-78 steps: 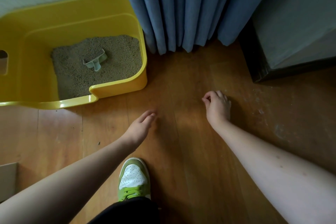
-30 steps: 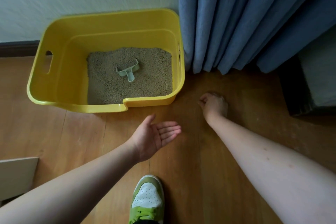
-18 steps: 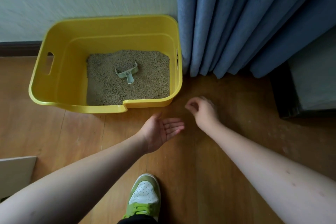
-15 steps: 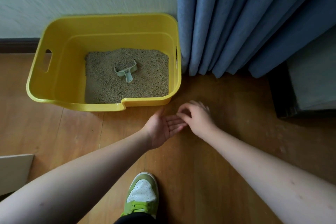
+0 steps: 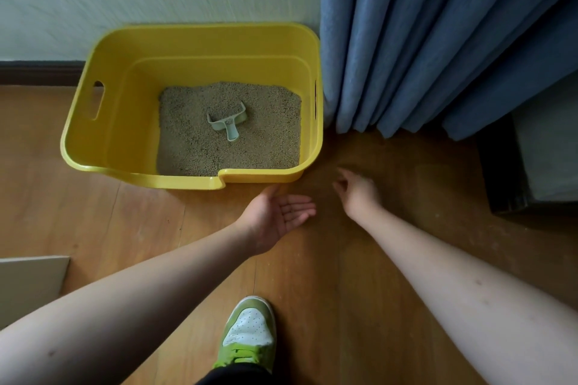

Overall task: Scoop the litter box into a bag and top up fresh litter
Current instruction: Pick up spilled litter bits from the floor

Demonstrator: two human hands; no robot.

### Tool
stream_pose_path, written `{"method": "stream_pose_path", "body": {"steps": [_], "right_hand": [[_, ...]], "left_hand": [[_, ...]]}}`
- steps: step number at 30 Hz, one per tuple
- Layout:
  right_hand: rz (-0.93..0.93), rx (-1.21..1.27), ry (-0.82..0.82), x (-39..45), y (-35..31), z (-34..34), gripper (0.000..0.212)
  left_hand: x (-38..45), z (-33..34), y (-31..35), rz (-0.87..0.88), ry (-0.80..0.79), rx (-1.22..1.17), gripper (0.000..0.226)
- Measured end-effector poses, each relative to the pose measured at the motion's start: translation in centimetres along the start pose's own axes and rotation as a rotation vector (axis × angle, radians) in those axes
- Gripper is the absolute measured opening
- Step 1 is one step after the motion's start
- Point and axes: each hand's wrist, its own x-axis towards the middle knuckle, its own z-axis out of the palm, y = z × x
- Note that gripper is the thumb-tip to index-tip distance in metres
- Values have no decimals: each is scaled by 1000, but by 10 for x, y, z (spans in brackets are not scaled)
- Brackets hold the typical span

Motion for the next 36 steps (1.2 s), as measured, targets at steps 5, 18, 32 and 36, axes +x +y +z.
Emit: {"method": "stream_pose_path", "body": {"steps": [5,18,32,36], "right_hand": [[35,-59,80,12,-10,15,34],[29,-121,163,21,-18,17,16],[-403,6,-4,-80,-51,8,9],[-406,-4,-15,-88,-48,14,16]], "left_hand": [[-10,-15,9,-36,-19,-28,68],[-13,-31,9,-80,53,-50,67],[-7,-9,-17,-43,115,-44,73],[-15,-16,-25,-46,85,-40,73]]}}
